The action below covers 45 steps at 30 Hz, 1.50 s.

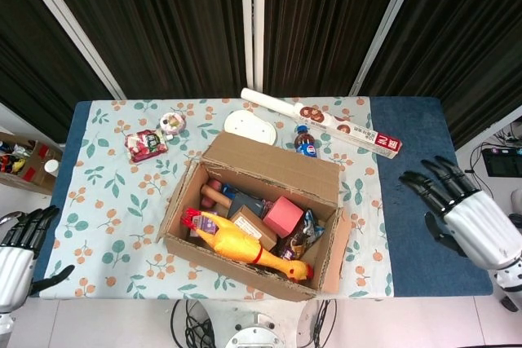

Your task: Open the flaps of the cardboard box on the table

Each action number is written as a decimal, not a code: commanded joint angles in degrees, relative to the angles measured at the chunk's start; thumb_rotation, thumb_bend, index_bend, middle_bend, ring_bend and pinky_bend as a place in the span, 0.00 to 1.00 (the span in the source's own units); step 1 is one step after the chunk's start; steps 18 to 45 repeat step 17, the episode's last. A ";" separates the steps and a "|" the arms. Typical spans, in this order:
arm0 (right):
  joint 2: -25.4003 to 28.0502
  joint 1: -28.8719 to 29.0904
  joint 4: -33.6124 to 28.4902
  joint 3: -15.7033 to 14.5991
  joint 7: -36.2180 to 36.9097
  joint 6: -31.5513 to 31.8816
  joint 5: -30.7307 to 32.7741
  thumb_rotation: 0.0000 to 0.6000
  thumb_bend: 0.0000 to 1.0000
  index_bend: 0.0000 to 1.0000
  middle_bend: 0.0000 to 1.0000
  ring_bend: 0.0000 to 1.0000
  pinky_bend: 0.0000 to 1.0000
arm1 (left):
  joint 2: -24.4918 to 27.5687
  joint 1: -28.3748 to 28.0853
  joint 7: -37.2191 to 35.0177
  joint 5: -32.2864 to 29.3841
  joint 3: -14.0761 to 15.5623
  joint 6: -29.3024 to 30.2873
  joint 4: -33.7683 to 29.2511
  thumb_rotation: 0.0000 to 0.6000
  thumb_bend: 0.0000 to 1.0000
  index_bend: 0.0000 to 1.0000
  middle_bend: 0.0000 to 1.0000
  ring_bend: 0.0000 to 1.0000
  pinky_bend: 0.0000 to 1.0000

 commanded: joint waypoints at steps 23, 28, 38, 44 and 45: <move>-27.39 -16.55 18.61 -0.85 -6.50 1.42 19.54 1.00 0.37 0.00 0.00 0.00 0.00 | -4.11 0.52 0.14 -1.95 0.57 -1.52 12.20 0.51 0.03 0.08 0.06 0.07 0.21; -27.39 -16.55 18.61 -0.85 -6.50 1.42 19.54 1.00 0.37 0.00 0.00 0.00 0.00 | -4.11 0.52 0.14 -1.95 0.57 -1.52 12.20 0.51 0.03 0.08 0.06 0.07 0.21; -27.39 -16.55 18.61 -0.85 -6.50 1.42 19.54 1.00 0.37 0.00 0.00 0.00 0.00 | -4.11 0.52 0.14 -1.95 0.57 -1.52 12.20 0.51 0.03 0.08 0.06 0.07 0.21; -27.39 -16.55 18.61 -0.85 -6.50 1.42 19.54 1.00 0.37 0.00 0.00 0.00 0.00 | -4.11 0.52 0.14 -1.95 0.57 -1.52 12.20 0.51 0.03 0.08 0.06 0.07 0.21; -27.39 -16.55 18.61 -0.85 -6.50 1.42 19.54 1.00 0.37 0.00 0.00 0.00 0.00 | -4.11 0.52 0.14 -1.95 0.57 -1.52 12.20 0.51 0.03 0.08 0.06 0.07 0.21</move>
